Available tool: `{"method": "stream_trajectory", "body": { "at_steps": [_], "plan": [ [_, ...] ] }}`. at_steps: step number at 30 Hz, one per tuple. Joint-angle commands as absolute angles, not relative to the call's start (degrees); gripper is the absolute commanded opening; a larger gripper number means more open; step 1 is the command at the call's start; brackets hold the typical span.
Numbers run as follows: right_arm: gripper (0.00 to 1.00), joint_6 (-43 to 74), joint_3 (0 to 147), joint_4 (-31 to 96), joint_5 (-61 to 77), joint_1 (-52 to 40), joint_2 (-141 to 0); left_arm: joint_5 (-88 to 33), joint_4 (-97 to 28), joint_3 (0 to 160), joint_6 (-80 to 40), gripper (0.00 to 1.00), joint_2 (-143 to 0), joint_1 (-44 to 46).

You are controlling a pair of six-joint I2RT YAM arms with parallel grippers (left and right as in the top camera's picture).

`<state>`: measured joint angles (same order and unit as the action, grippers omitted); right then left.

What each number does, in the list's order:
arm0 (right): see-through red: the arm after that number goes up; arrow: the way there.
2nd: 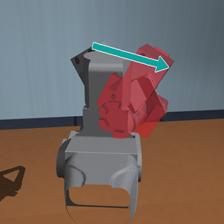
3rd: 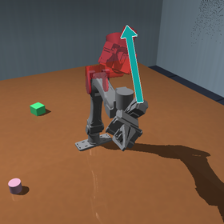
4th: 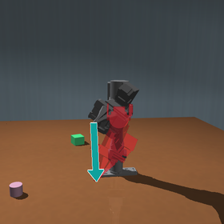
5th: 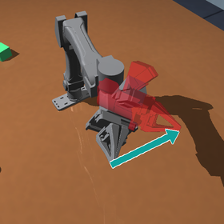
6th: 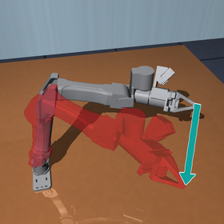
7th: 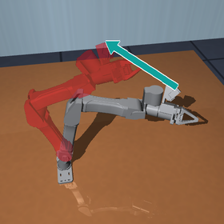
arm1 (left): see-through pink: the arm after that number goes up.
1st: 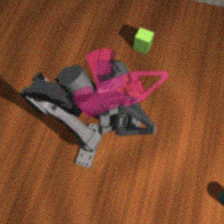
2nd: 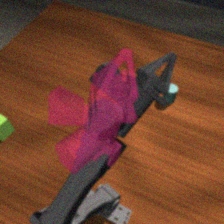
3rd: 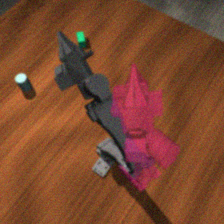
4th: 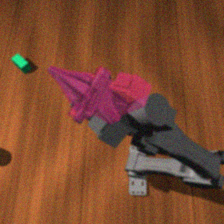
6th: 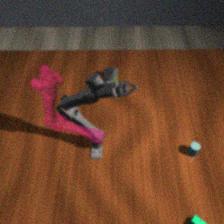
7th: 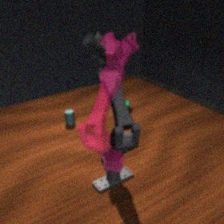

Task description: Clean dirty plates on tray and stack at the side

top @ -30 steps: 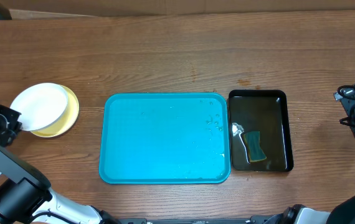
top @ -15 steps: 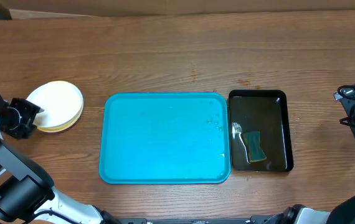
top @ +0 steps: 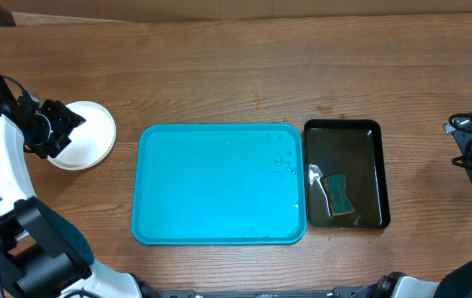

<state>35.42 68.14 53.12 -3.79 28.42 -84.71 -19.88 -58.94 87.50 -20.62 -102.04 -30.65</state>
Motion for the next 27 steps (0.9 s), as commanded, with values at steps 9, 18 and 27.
{"method": "stream_trajectory", "body": {
  "at_steps": [9, 18, 27],
  "plan": [
    [1.0, 35.64, 68.66, 52.8, -3.79, 28.58, -84.55, -21.8, -62.92, 88.88, -4.64, 0.65, -100.01, -10.61],
    [1.0, 35.64, 68.66, 52.8, -3.79, 28.58, -84.55, -13.3, -61.06, 88.88, -7.31, 1.0, -100.01, 4.23],
    [1.0, 35.64, 68.66, 52.8, -3.79, 28.58, -84.55, -13.3, -61.06, 88.88, -7.29, 1.0, -100.01, 10.22]
  ]
}}
